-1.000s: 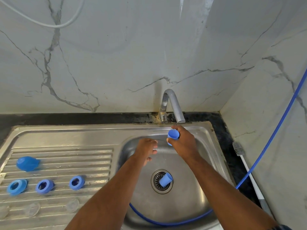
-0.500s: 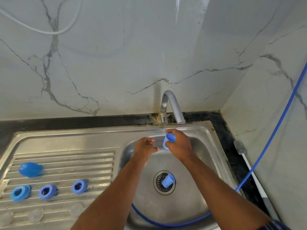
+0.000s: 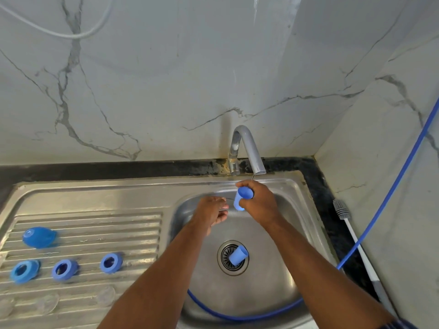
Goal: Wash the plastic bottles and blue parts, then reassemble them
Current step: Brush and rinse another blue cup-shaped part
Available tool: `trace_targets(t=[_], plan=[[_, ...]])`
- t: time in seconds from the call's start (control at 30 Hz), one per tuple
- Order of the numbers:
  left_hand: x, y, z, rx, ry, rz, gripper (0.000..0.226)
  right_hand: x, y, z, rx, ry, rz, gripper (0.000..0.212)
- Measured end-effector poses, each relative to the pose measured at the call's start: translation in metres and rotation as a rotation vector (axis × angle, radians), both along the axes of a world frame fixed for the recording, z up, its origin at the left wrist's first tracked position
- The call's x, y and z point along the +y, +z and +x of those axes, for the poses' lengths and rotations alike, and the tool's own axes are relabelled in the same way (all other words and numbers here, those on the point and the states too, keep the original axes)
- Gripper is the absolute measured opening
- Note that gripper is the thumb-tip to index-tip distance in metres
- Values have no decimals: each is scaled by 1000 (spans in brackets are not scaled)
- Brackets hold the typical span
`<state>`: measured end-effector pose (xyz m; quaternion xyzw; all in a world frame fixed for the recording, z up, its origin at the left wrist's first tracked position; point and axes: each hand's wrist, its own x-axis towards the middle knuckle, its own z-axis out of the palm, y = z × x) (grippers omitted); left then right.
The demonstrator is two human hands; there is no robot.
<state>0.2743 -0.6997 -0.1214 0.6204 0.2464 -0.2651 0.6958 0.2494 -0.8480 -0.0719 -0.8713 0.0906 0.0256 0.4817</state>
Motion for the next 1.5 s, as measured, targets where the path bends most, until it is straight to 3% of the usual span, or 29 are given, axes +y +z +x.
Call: trace_targets(t=[0.07,0.2,0.27,0.33,0.47,0.6,0.73,0.9,1.13,1.23,1.37,1.5], plan=[[-1,2,1,14,10,-52,23,0,3,1,-72,-74,87,43],[-7,13,-2,87,-54,-150,42,-1,-4,-2,-22,66,70,38],[-12,19,1,52,-71,-229,41,-5,-4,-4,-18,117,83,39],[-16,20,5,-6,-73,-260,33,-11,-6,-6,21,143,224,44],[-23,17,3,-30,-78,-319,26,-21,-18,-5,105,-178,537,26],[-31,13,-2,-52,-36,-333,26,-23,-23,-12,334,-167,624,19],[-33,16,-5,-95,-94,-157,27,-25,-36,-11,293,-169,429,26],[-26,15,-12,-104,-91,-99,22,-25,-44,-12,278,-101,294,45],[-29,14,-11,-166,-99,-70,24,-27,-40,-5,137,-30,94,50],[-27,21,-5,-148,-36,-116,15,-26,-32,1,73,-22,63,48],[-19,24,-3,-147,4,-93,22,-26,-28,4,32,34,20,45],[-15,26,-15,-224,-79,-98,23,-30,-31,-5,46,74,45,43]])
